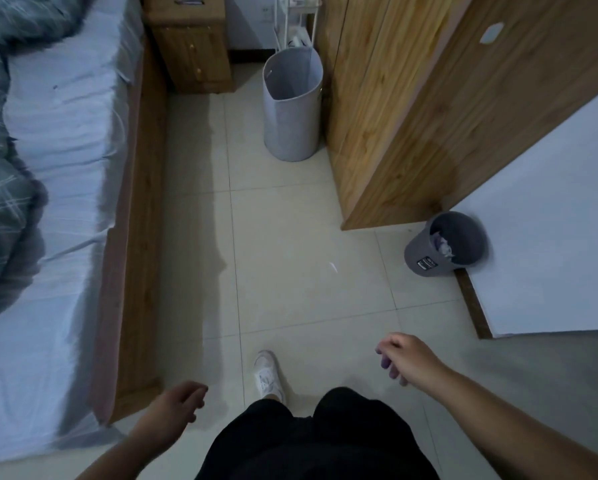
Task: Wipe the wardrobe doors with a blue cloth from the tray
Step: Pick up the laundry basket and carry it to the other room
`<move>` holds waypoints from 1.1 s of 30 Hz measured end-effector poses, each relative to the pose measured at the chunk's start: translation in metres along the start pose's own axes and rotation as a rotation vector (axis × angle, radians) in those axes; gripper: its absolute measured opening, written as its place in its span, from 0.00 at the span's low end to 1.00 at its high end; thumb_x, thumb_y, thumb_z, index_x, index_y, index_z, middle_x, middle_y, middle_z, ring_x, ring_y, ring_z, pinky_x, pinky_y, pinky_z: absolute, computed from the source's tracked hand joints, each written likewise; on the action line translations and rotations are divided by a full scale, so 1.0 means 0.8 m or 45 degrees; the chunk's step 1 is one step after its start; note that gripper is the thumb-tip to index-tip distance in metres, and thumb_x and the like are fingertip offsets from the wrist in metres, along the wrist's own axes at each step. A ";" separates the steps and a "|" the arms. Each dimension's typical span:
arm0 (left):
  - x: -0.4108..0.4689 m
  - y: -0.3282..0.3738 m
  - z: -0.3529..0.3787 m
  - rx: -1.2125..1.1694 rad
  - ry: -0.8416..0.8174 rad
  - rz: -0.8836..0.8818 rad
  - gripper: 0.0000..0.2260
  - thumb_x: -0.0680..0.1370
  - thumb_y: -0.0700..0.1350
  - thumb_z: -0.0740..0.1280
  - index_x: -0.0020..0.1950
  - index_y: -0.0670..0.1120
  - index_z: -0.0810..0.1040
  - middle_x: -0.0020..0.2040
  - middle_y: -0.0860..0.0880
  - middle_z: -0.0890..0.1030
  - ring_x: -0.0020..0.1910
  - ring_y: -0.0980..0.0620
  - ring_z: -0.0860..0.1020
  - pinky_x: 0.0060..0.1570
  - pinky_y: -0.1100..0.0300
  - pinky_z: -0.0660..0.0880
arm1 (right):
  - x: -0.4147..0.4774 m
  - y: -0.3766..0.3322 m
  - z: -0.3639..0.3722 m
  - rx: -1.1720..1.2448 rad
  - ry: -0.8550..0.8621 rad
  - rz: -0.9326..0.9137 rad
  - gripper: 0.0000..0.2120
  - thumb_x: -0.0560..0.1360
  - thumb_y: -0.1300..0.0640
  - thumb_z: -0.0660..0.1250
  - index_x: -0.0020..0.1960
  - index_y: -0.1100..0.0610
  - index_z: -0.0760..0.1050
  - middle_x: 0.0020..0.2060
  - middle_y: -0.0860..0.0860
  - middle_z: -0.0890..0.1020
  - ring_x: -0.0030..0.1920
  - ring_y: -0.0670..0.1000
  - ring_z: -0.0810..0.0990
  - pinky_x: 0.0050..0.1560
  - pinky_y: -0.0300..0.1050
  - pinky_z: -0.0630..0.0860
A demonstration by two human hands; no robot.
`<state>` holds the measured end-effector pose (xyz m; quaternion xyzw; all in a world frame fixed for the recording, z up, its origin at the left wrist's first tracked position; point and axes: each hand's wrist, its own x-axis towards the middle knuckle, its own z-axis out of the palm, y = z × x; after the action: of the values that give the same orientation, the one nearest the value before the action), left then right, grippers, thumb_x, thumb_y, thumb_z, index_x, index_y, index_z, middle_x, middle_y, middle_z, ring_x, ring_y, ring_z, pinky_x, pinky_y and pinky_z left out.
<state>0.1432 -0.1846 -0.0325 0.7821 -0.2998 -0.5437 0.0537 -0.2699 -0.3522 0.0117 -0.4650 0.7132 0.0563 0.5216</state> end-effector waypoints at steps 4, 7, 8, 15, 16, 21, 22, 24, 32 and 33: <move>0.049 0.088 -0.071 -0.004 0.054 0.164 0.07 0.86 0.51 0.62 0.56 0.58 0.80 0.49 0.53 0.85 0.45 0.51 0.84 0.35 0.61 0.78 | 0.005 0.022 -0.010 -0.006 0.013 0.136 0.09 0.79 0.59 0.63 0.45 0.61 0.80 0.34 0.56 0.83 0.28 0.52 0.77 0.26 0.42 0.69; 0.085 0.153 -0.106 -0.009 0.056 0.251 0.07 0.86 0.51 0.62 0.57 0.59 0.79 0.50 0.53 0.85 0.45 0.51 0.84 0.38 0.60 0.79 | 0.020 0.037 -0.026 -0.017 -0.007 0.215 0.08 0.79 0.61 0.64 0.44 0.61 0.80 0.31 0.56 0.82 0.26 0.52 0.77 0.26 0.41 0.69; 0.096 0.172 -0.114 0.001 0.052 0.270 0.07 0.86 0.51 0.62 0.58 0.58 0.80 0.50 0.53 0.85 0.45 0.51 0.85 0.38 0.60 0.80 | 0.028 0.038 -0.034 -0.011 -0.020 0.243 0.08 0.78 0.61 0.64 0.44 0.62 0.80 0.31 0.56 0.82 0.26 0.53 0.77 0.26 0.41 0.69; 0.153 0.266 -0.137 -0.006 0.104 0.223 0.07 0.86 0.49 0.62 0.60 0.56 0.79 0.51 0.51 0.85 0.46 0.50 0.84 0.37 0.61 0.79 | 0.129 -0.027 -0.105 -0.009 -0.150 0.296 0.09 0.80 0.61 0.64 0.47 0.64 0.81 0.36 0.59 0.84 0.28 0.55 0.78 0.29 0.44 0.71; 0.158 0.274 -0.138 -0.017 0.106 0.199 0.07 0.86 0.50 0.62 0.59 0.56 0.79 0.51 0.51 0.85 0.46 0.50 0.84 0.37 0.61 0.79 | 0.144 -0.046 -0.116 -0.008 -0.146 0.276 0.08 0.79 0.61 0.65 0.47 0.64 0.81 0.36 0.59 0.84 0.28 0.55 0.78 0.29 0.44 0.71; 0.176 0.289 -0.146 -0.159 0.154 0.043 0.07 0.85 0.48 0.64 0.57 0.53 0.82 0.48 0.46 0.86 0.42 0.48 0.84 0.33 0.59 0.77 | 0.227 -0.173 -0.164 -0.082 -0.121 0.109 0.07 0.79 0.62 0.64 0.47 0.64 0.79 0.34 0.58 0.81 0.28 0.55 0.76 0.27 0.42 0.69; 0.178 0.289 -0.147 -0.175 0.153 0.006 0.07 0.85 0.48 0.64 0.56 0.53 0.82 0.48 0.46 0.86 0.42 0.48 0.84 0.33 0.59 0.77 | 0.244 -0.203 -0.173 -0.098 -0.106 0.068 0.07 0.79 0.62 0.64 0.46 0.63 0.79 0.35 0.58 0.81 0.28 0.55 0.76 0.27 0.41 0.68; 0.182 0.287 -0.149 -0.190 0.137 -0.065 0.07 0.85 0.48 0.65 0.55 0.53 0.83 0.47 0.46 0.86 0.41 0.48 0.84 0.32 0.59 0.77 | 0.278 -0.265 -0.187 -0.113 -0.070 -0.016 0.07 0.79 0.61 0.63 0.46 0.61 0.79 0.34 0.57 0.81 0.28 0.54 0.76 0.25 0.40 0.67; 0.258 0.331 -0.226 -0.175 0.090 -0.149 0.07 0.85 0.48 0.64 0.54 0.51 0.83 0.47 0.47 0.85 0.41 0.49 0.83 0.32 0.60 0.75 | 0.390 -0.468 -0.198 -0.117 -0.007 -0.197 0.08 0.77 0.55 0.64 0.42 0.54 0.80 0.33 0.52 0.82 0.26 0.49 0.76 0.24 0.38 0.67; 0.275 0.344 -0.243 -0.174 0.088 -0.136 0.07 0.85 0.48 0.64 0.55 0.51 0.83 0.48 0.47 0.85 0.41 0.49 0.83 0.32 0.60 0.75 | 0.399 -0.483 -0.195 -0.108 -0.008 -0.191 0.08 0.77 0.56 0.64 0.42 0.54 0.80 0.33 0.53 0.82 0.26 0.49 0.76 0.24 0.38 0.67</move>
<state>0.2521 -0.5714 -0.0213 0.8098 -0.2178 -0.5375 0.0881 -0.1062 -0.8506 -0.0160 -0.5385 0.6717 0.0487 0.5065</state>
